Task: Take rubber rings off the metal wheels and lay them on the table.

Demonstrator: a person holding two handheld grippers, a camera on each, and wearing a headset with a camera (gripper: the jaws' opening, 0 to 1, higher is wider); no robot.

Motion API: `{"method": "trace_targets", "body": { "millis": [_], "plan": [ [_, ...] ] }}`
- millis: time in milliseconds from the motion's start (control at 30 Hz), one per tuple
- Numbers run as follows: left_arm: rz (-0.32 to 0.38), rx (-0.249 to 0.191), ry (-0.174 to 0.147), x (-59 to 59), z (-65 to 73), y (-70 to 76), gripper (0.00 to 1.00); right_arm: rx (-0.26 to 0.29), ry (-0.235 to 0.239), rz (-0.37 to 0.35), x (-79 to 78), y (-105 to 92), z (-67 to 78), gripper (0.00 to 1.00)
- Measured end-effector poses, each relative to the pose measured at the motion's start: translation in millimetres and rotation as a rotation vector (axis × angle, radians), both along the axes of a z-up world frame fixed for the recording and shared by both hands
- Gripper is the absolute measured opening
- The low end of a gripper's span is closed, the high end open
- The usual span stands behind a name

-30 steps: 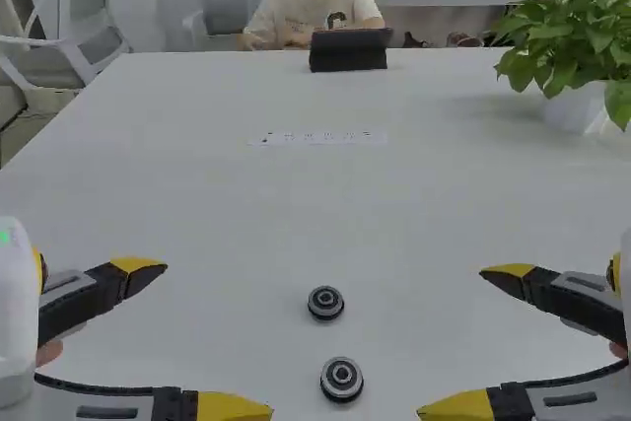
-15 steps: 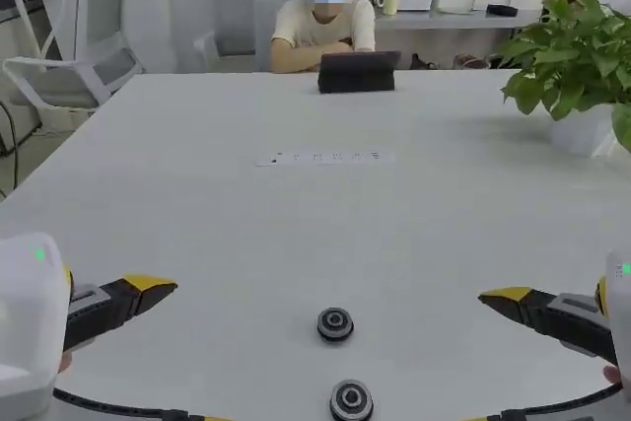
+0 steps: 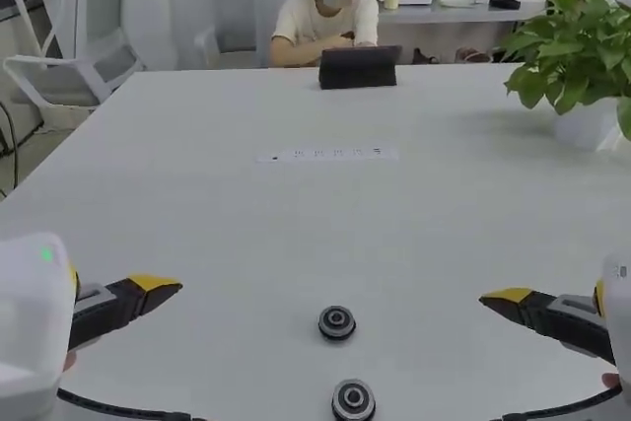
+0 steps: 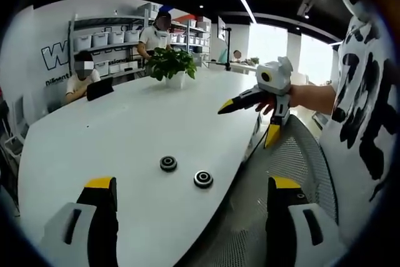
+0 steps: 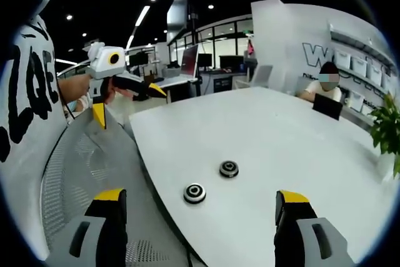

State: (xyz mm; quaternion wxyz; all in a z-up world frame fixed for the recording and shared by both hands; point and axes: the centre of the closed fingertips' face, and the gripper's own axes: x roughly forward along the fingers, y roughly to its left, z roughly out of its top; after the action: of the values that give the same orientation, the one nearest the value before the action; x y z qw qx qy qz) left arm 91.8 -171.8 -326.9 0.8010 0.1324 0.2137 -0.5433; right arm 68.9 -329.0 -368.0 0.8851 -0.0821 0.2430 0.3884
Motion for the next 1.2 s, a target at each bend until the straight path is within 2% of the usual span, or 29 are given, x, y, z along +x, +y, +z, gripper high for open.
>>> {"method": "trace_targets", "body": {
  "millis": [833,1200],
  "plan": [
    [-0.010,0.003,0.037,-1.1,-19.8,-7.2,0.99,0.011,0.035,0.009,-2.3,2.9,-17.5,0.99],
    [-0.024,0.000,0.030,-2.0,-21.8,-9.1,0.99,0.027,0.022,0.015,-0.5,6.2,-16.0,0.99]
  ]
}}
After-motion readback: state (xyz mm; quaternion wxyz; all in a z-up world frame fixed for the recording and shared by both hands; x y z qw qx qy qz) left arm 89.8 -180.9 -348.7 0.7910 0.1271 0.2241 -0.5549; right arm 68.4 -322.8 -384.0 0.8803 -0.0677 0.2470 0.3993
